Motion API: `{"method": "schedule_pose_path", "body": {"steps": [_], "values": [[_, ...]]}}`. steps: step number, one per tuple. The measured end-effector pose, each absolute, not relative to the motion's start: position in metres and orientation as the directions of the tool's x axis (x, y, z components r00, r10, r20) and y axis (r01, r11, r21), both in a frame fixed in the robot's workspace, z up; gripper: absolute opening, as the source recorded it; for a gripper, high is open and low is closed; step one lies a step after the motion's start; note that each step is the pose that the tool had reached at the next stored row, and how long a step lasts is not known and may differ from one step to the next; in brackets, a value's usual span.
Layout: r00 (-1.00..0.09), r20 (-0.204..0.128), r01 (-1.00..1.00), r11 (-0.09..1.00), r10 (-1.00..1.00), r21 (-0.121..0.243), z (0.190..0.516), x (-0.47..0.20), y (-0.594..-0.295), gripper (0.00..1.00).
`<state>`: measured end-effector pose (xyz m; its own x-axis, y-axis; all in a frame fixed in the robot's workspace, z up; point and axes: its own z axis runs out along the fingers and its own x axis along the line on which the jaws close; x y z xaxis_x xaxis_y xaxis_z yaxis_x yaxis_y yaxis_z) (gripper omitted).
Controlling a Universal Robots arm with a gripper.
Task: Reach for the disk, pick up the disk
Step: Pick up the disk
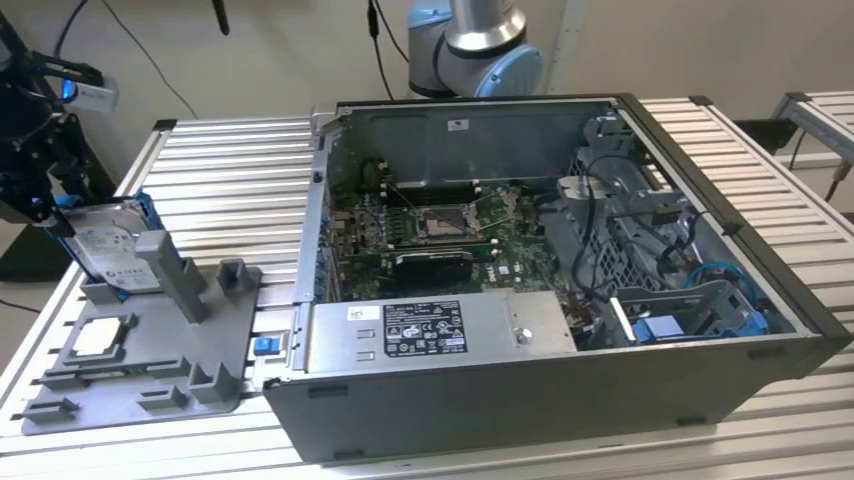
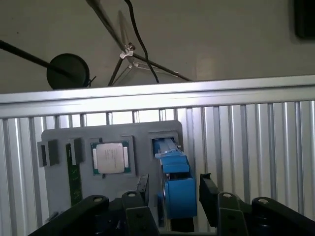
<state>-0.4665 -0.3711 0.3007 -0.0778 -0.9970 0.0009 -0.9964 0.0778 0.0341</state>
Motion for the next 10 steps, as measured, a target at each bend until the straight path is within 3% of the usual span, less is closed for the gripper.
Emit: {"method": "schedule_pose_path", "body": {"steps": [10], "values": [[-0.045, 0.001, -0.998, 0.045, -0.999, 0.032, 0.2947, -0.4665, -0.371, 1.0]]}}
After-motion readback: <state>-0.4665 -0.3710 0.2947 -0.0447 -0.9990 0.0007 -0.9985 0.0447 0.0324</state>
